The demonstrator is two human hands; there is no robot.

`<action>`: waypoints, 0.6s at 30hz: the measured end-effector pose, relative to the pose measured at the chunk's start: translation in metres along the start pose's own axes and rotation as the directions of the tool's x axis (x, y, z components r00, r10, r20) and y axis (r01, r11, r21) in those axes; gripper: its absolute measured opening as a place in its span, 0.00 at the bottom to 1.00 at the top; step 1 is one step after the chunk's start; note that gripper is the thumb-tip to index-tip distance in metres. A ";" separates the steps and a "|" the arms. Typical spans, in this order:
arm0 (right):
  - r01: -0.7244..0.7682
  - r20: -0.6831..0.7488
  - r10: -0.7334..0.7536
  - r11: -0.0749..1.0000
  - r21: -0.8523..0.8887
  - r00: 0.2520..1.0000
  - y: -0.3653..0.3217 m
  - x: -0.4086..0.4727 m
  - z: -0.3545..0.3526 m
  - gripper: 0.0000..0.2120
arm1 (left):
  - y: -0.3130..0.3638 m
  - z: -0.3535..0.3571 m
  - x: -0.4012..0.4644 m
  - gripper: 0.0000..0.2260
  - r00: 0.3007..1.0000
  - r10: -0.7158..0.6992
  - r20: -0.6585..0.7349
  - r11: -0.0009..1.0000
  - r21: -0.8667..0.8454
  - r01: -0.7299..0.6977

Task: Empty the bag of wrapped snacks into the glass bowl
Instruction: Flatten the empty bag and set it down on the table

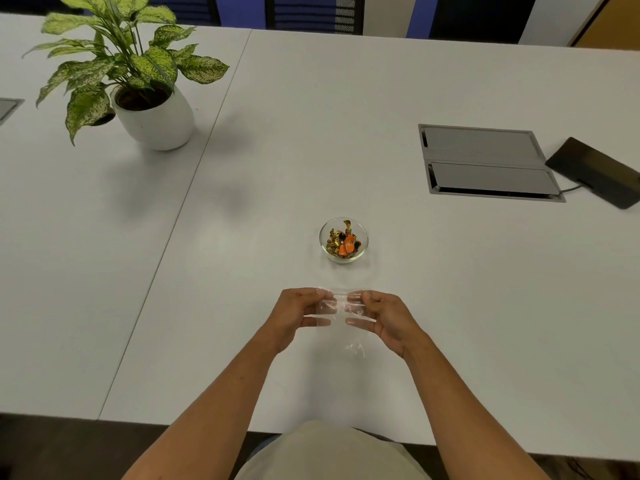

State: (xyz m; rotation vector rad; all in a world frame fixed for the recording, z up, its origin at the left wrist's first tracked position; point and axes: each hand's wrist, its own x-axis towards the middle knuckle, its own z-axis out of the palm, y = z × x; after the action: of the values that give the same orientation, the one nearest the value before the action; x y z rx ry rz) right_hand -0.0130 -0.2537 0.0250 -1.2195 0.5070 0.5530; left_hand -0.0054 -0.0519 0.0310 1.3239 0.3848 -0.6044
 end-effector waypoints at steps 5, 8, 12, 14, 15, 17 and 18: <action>-0.003 -0.073 -0.001 0.998 -0.064 0.997 0.020 0.006 -0.002 0.10 | -0.019 0.001 0.005 0.04 0.979 -0.018 -0.203 1.000 0.012 0.021; 0.025 -0.184 -0.063 0.979 -0.200 0.981 0.031 0.011 -0.005 0.06 | -0.029 0.000 0.010 0.04 0.955 -0.003 -0.296 0.993 0.109 0.037; 0.028 -0.284 -0.145 0.925 -0.378 0.948 0.042 0.020 -0.012 0.05 | -0.040 -0.001 0.014 0.06 0.933 0.001 -0.360 0.981 0.180 0.068; 0.023 -0.289 -0.161 0.904 -0.427 0.944 0.046 0.024 -0.011 0.05 | -0.045 -0.001 0.017 0.06 0.931 -0.018 -0.364 0.982 0.170 0.086; 0.023 -0.288 -0.166 0.897 -0.442 0.943 0.047 0.025 -0.010 0.05 | -0.046 0.000 0.019 0.06 0.932 -0.024 -0.362 0.982 0.166 0.090; 0.031 -0.286 -0.181 0.887 -0.461 0.941 0.047 0.027 -0.009 0.06 | -0.048 0.001 0.023 0.05 0.931 -0.028 -0.365 0.980 0.171 0.097; 0.032 -0.289 -0.188 0.882 -0.470 0.939 0.046 0.028 -0.009 0.07 | -0.049 0.002 0.026 0.04 0.930 -0.027 -0.366 0.979 0.180 0.099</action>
State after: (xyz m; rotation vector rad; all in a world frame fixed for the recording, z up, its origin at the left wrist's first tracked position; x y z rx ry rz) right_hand -0.0221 -0.2475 -0.0282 -1.8049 0.5995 0.3787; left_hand -0.0149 -0.0649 -0.0216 1.6231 0.6861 -0.4574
